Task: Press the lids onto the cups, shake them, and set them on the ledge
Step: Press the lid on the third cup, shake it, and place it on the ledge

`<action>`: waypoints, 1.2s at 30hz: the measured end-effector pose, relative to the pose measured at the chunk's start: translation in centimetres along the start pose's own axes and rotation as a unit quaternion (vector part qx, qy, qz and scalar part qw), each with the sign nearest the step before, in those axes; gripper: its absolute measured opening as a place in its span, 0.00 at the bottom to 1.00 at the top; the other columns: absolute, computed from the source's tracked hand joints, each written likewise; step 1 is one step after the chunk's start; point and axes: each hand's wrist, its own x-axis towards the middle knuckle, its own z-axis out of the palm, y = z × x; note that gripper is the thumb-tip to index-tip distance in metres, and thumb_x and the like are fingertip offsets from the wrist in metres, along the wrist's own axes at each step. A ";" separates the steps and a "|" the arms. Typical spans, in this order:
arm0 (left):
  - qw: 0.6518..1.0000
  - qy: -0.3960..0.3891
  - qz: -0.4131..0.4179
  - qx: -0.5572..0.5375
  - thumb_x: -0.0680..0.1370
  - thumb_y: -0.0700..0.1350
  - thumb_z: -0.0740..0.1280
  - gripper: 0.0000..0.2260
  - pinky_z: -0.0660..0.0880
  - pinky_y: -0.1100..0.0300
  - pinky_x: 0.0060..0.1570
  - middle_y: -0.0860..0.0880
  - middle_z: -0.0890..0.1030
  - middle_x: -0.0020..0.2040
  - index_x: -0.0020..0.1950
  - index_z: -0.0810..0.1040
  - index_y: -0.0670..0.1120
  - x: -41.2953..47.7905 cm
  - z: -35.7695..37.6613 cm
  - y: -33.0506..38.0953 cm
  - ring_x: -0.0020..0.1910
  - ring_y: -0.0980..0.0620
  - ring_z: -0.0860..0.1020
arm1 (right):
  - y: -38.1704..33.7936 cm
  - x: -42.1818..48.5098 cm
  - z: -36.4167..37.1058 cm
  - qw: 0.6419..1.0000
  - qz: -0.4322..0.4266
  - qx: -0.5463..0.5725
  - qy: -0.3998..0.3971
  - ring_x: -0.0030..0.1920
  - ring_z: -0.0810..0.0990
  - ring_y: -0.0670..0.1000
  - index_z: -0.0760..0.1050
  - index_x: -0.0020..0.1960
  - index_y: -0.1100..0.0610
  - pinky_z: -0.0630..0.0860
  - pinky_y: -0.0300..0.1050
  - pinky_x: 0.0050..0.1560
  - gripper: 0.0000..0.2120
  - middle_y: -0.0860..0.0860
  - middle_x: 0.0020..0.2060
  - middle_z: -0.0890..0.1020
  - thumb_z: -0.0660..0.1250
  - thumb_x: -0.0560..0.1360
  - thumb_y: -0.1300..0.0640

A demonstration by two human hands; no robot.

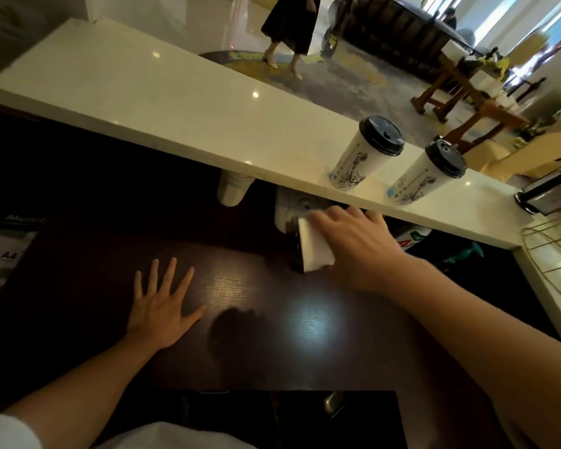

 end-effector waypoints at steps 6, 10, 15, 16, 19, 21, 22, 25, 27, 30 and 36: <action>1.000 -0.007 0.005 -0.009 0.72 0.75 0.46 0.40 0.42 0.35 0.72 0.42 0.52 0.79 0.78 0.55 0.54 0.1 0.3 0.1 0.78 0.36 0.48 | 2.5 -1.2 3.5 0.795 0.064 0.599 0.075 0.60 0.82 0.47 0.66 0.73 0.48 0.80 0.47 0.60 0.42 0.47 0.61 0.81 0.81 0.65 0.62; 1.000 -0.015 -0.002 -0.003 0.71 0.76 0.42 0.41 0.40 0.35 0.72 0.43 0.48 0.79 0.79 0.51 0.54 0.2 0.1 0.1 0.78 0.37 0.45 | 0.9 -1.2 7.1 0.676 0.097 0.721 0.113 0.51 0.86 0.44 0.72 0.64 0.53 0.82 0.37 0.46 0.29 0.49 0.52 0.86 0.76 0.69 0.73; 0.995 -0.099 -0.017 -0.022 0.70 0.76 0.41 0.42 0.34 0.38 0.71 0.45 0.35 0.77 0.79 0.41 0.55 0.4 -1.2 0.6 0.76 0.38 0.33 | -0.1 -0.9 9.8 0.628 0.117 0.762 0.104 0.52 0.87 0.50 0.75 0.60 0.53 0.83 0.41 0.47 0.25 0.50 0.49 0.88 0.76 0.69 0.72; 0.990 -0.126 -0.027 -0.049 0.70 0.76 0.44 0.43 0.34 0.38 0.71 0.45 0.34 0.78 0.79 0.40 0.54 0.6 -1.7 1.0 0.76 0.39 0.32 | -0.2 -0.9 9.9 0.624 0.116 0.766 0.102 0.51 0.88 0.50 0.75 0.60 0.53 0.83 0.41 0.47 0.25 0.50 0.48 0.89 0.75 0.70 0.72; 0.962 -0.168 -0.004 -0.216 0.70 0.73 0.60 0.46 0.45 0.43 0.75 0.45 0.48 0.81 0.79 0.49 0.51 2.0 -5.7 3.5 0.79 0.42 0.45 | -0.4 -0.4 9.9 0.623 0.112 0.768 0.097 0.52 0.88 0.51 0.74 0.62 0.55 0.83 0.41 0.47 0.25 0.51 0.49 0.89 0.76 0.70 0.71; 0.907 -0.165 0.062 -0.384 0.66 0.67 0.71 0.46 0.61 0.51 0.73 0.48 0.62 0.78 0.78 0.56 0.51 2.9 -9.7 5.9 0.75 0.48 0.62 | -0.5 0.4 9.6 0.626 0.112 0.766 0.099 0.53 0.87 0.52 0.75 0.63 0.55 0.84 0.46 0.50 0.26 0.52 0.50 0.88 0.78 0.69 0.68; 0.877 -0.158 0.097 -0.444 0.64 0.66 0.73 0.47 0.66 0.53 0.70 0.50 0.66 0.76 0.77 0.58 0.52 3.2 -11.7 7.1 0.72 0.52 0.67 | -0.7 0.9 9.2 0.629 0.111 0.762 0.104 0.54 0.87 0.53 0.75 0.63 0.54 0.84 0.49 0.52 0.26 0.52 0.51 0.88 0.79 0.69 0.67; 0.836 -0.104 0.151 -0.516 0.65 0.57 0.77 0.40 0.74 0.58 0.62 0.56 0.76 0.66 0.74 0.64 0.56 4.3 -16.8 9.5 0.63 0.60 0.75 | -1.3 2.7 7.5 0.642 0.096 0.749 0.131 0.55 0.87 0.53 0.74 0.64 0.54 0.84 0.54 0.55 0.28 0.54 0.54 0.87 0.80 0.68 0.63; 0.840 -0.031 0.149 -0.521 0.67 0.52 0.78 0.34 0.78 0.57 0.58 0.56 0.80 0.59 0.70 0.68 0.55 5.7 -19.4 9.6 0.57 0.61 0.79 | -1.5 4.4 5.9 0.638 0.082 0.749 0.159 0.55 0.87 0.51 0.74 0.64 0.52 0.84 0.50 0.54 0.27 0.53 0.54 0.86 0.79 0.69 0.64; 0.843 0.022 0.155 -0.515 0.69 0.48 0.77 0.30 0.79 0.52 0.57 0.52 0.81 0.58 0.68 0.70 0.54 8.3 -22.1 8.5 0.56 0.57 0.80 | -1.5 6.5 3.3 0.632 0.057 0.750 0.188 0.56 0.85 0.50 0.70 0.70 0.53 0.85 0.45 0.51 0.30 0.53 0.60 0.84 0.77 0.72 0.63; 0.846 0.087 0.127 -0.511 0.72 0.44 0.75 0.29 0.78 0.51 0.60 0.53 0.81 0.62 0.70 0.69 0.55 12.9 -26.5 7.5 0.60 0.55 0.80 | -0.8 10.6 0.5 0.615 0.017 0.755 0.225 0.69 0.78 0.55 0.66 0.77 0.50 0.80 0.54 0.64 0.31 0.52 0.69 0.79 0.71 0.77 0.62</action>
